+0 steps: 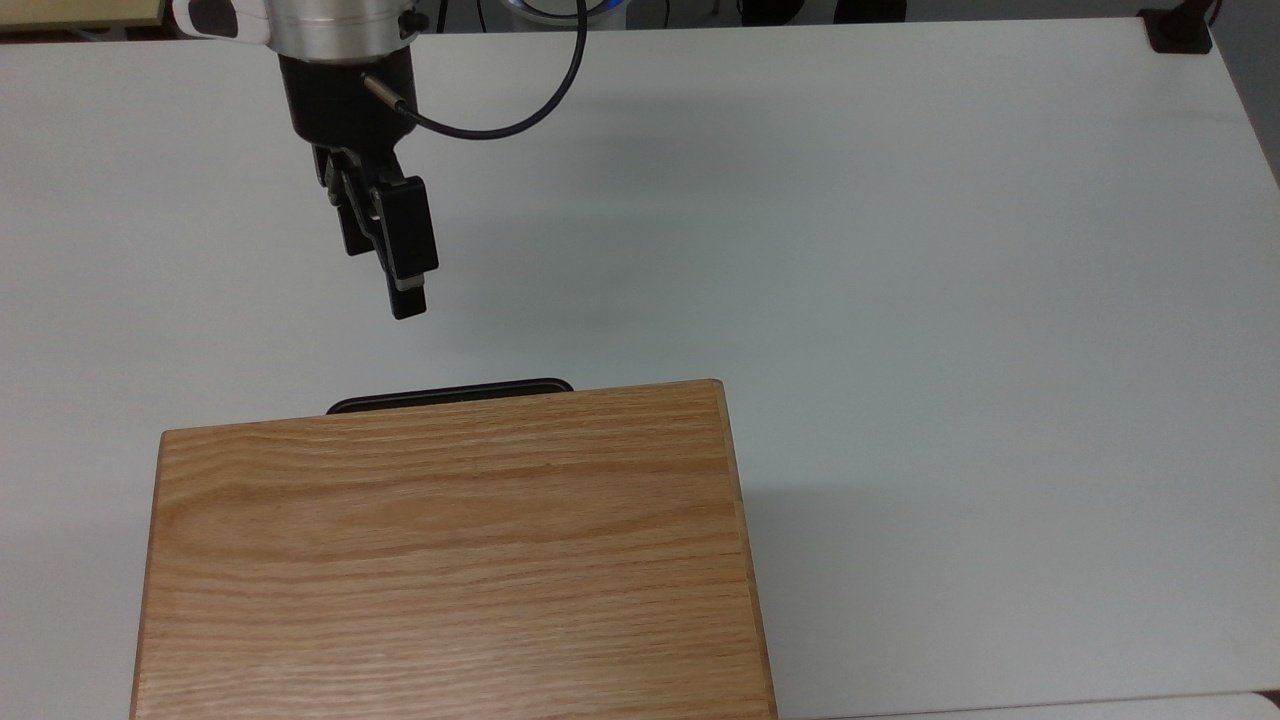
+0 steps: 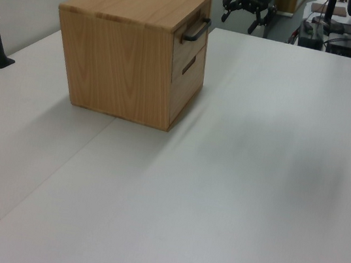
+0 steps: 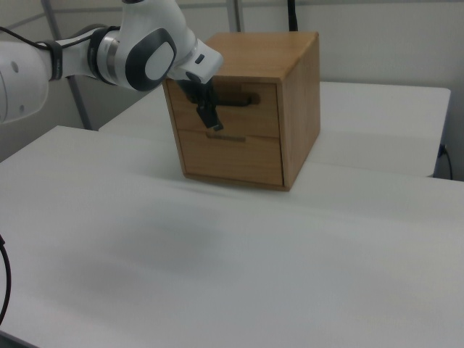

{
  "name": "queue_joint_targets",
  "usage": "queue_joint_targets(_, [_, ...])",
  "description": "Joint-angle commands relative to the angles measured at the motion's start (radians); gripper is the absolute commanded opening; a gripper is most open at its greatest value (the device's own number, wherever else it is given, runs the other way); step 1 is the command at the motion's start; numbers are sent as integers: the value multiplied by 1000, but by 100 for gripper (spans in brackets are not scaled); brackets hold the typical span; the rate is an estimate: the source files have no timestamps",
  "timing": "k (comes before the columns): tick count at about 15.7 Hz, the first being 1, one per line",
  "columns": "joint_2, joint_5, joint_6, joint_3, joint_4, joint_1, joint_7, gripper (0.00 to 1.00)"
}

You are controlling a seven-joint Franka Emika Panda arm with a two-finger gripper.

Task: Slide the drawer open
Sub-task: 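Lower the gripper onto the black handle and close it around the bar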

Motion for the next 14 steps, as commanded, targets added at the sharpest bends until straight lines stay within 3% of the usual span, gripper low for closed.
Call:
queue_joint_targets(1, [-24, 13, -60, 1, 4, 2, -52, 100])
queue_joint_targets(5, [-45, 16, -161, 1, 10, 2, -193, 100])
queue_joint_targets(7, [-44, 28, -192, 2, 13, 4, -195, 100])
queue_joint_targets(9, [-38, 44, -186, 2, 43, 4, -125, 100])
queue_joint_targets(11, [-21, 36, -174, 8, 54, 7, 60, 100])
queue_joint_targets(14, [-15, 37, -109, 10, 64, 11, 196, 100])
